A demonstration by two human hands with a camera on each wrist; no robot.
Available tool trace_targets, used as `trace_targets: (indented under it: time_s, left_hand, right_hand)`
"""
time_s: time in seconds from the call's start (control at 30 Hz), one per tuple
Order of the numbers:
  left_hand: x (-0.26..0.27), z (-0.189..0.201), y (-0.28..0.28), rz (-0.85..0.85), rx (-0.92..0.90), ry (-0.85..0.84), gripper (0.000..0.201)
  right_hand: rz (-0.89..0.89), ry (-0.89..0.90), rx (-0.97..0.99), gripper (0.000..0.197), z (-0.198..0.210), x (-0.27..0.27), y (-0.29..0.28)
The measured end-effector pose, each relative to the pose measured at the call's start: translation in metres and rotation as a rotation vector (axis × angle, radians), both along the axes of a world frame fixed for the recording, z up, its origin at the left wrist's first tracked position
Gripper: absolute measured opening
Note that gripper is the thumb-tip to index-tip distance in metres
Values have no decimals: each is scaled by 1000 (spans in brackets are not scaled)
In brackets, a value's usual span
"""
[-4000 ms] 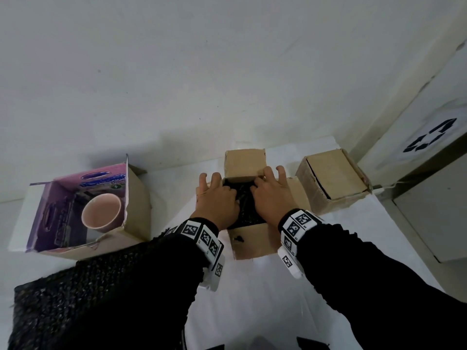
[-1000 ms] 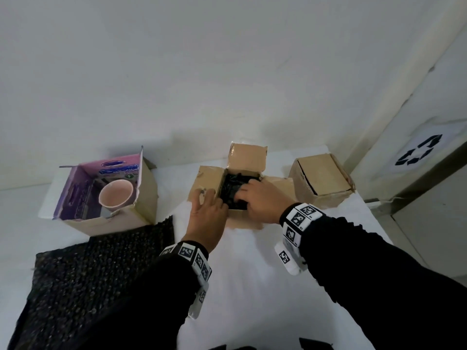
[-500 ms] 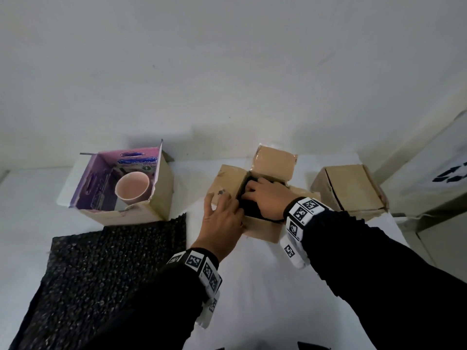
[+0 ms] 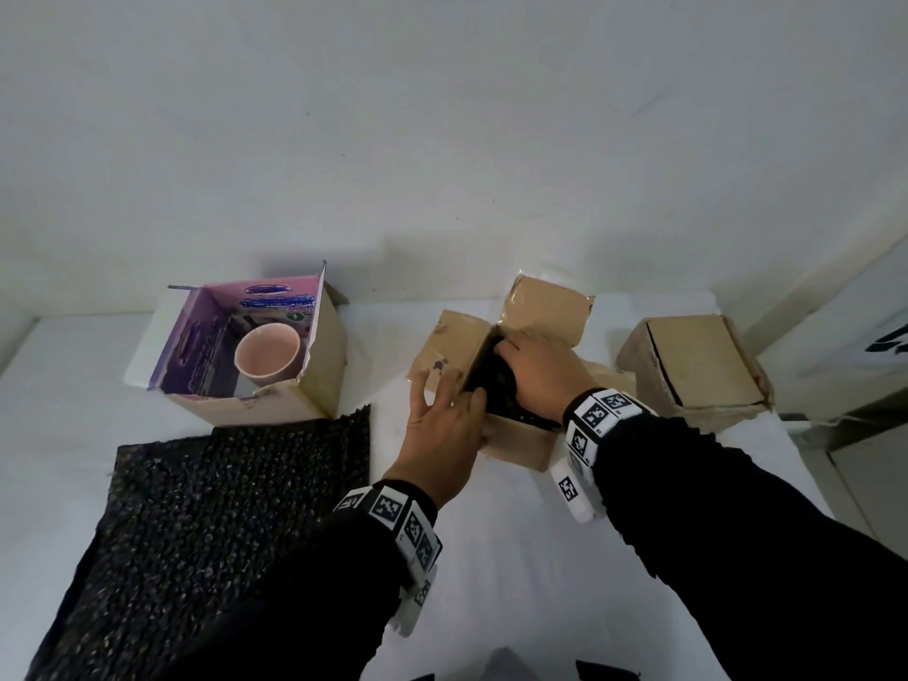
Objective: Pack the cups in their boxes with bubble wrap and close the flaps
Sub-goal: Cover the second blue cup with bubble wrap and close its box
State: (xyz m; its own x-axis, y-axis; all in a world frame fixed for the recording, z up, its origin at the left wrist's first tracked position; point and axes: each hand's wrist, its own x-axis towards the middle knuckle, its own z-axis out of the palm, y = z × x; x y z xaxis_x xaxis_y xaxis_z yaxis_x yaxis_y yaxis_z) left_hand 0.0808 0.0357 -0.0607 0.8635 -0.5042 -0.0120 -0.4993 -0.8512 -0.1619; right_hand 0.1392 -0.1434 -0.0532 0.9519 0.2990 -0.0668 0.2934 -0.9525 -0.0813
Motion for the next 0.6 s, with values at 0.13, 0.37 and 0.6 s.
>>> trace_targets:
  time_s: [0.13, 0.37, 0.6]
  left_hand:
    - [5, 15, -10, -21, 130, 72, 41]
    - [29, 17, -17, -97, 129, 52, 44]
    - [22, 5, -7, -170, 73, -42, 44]
  right_hand:
    - [-36, 40, -21, 32, -11, -6, -4]
    - [35, 59, -120, 20, -4, -2, -6]
    - [18, -225, -267, 13, 9, -22, -32]
